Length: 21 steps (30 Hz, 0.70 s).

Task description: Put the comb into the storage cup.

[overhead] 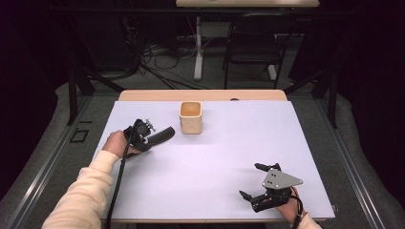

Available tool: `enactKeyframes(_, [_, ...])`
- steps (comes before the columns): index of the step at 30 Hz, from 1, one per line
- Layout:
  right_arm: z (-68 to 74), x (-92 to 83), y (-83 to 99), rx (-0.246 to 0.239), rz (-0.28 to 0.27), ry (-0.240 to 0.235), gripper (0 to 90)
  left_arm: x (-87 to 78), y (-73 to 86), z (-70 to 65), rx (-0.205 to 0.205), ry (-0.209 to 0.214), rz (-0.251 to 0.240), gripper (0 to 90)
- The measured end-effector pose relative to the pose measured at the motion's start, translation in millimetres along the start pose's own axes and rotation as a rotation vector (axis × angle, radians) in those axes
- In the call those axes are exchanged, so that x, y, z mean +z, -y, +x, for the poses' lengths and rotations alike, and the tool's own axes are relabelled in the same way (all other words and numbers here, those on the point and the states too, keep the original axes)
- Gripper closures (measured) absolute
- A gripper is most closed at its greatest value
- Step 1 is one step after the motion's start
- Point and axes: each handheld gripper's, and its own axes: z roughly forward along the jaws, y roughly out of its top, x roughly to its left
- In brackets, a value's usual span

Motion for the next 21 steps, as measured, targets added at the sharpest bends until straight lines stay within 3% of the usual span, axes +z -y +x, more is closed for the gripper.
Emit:
enactKeyframes(4, [-0.2, 0.0, 0.1, -0.002, 0.0, -0.002, 0.2, 5.5, -2.7, 0.1, 0.018, 0.016, 0.039, 63.4])
enactKeyframes(12, [0.5, 1.0, 0.2, 0.0, 0.005, -0.006, 0.2, 5.9, -7.5, 1.9, 0.055, 0.034, 0.07, 68.4])
enactKeyframes(21, [0.5, 1.0, 0.4, 0.001, 0.01, -0.008, 0.2, 6.0, -13.6, 0.4, 0.059, 0.028, 0.112, 71.9])
